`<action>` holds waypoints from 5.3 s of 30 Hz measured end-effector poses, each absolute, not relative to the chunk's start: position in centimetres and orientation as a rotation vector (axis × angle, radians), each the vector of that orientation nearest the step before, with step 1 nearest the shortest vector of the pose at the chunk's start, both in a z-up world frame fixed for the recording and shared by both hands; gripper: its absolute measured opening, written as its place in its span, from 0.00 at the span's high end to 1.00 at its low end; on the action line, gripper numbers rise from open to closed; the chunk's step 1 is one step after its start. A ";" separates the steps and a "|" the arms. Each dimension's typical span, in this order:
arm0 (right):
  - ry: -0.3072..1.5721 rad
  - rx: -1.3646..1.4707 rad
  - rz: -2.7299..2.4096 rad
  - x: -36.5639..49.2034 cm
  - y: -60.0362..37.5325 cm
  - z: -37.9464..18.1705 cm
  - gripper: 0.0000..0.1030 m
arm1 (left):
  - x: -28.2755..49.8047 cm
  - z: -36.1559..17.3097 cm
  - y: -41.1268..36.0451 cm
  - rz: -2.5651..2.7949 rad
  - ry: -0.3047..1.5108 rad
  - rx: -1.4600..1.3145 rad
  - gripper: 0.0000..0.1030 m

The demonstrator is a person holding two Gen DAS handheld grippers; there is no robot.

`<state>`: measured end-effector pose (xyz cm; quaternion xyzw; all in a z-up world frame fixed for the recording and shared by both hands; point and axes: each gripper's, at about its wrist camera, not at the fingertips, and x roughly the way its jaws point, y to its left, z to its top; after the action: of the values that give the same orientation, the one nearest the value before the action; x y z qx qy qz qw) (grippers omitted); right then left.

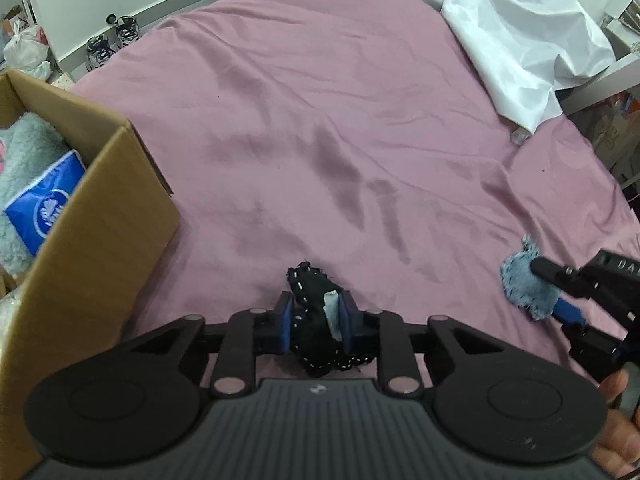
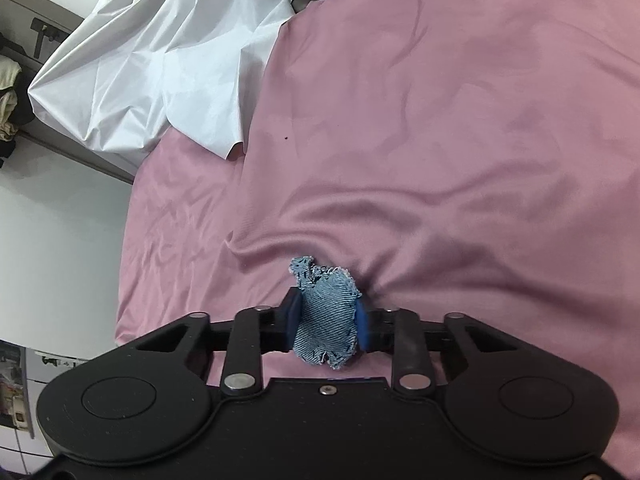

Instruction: Organize soft objects

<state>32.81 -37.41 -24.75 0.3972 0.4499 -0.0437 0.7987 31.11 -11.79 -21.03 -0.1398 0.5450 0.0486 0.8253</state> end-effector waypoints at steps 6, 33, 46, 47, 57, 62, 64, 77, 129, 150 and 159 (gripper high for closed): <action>0.956 0.850 -0.083 30.6 -37.4 -23.7 0.80 | 30.1 -19.3 -12.0 0.083 1.126 -0.316 0.83; 0.755 0.750 0.117 20.7 -34.8 -15.8 0.85 | 21.9 -9.8 -9.1 0.041 0.939 -0.359 0.83; 0.696 0.704 0.195 17.1 -32.4 -13.5 0.85 | 18.5 -7.0 -6.1 0.029 0.879 -0.367 0.83; 0.688 0.701 0.200 16.9 -32.2 -13.2 0.85 | 18.3 -6.9 -5.8 0.031 0.874 -0.366 0.83; 0.663 0.660 0.198 16.0 -29.7 -10.9 0.84 | 17.1 -6.1 -2.4 0.035 0.845 -0.404 0.83; 0.656 0.642 0.200 16.0 -28.5 -9.8 0.84 | 16.9 -6.0 -0.9 0.042 0.840 -0.424 0.83; 0.658 0.625 0.201 16.1 -27.8 -9.4 0.84 | 16.9 -6.1 -0.4 0.044 0.840 -0.431 0.83; 0.676 0.560 0.250 16.7 -23.1 -8.5 0.84 | 16.7 -7.7 3.9 0.083 0.857 -0.487 0.83; 0.757 0.445 0.367 19.3 -9.4 -8.3 0.43 | 18.0 -11.5 12.0 0.143 1.031 -0.570 0.46; 0.755 0.409 0.321 16.1 -14.3 -6.0 0.00 | 15.8 -6.0 8.6 0.137 1.000 -0.380 0.05; 0.761 0.313 0.306 13.5 -16.0 -3.9 0.00 | 13.9 -4.1 6.4 0.107 0.976 -0.302 0.00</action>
<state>13.49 -16.00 -3.87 0.1516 0.3683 0.1482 0.9052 13.95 6.44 -4.10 -0.1442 0.4668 0.0513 0.8710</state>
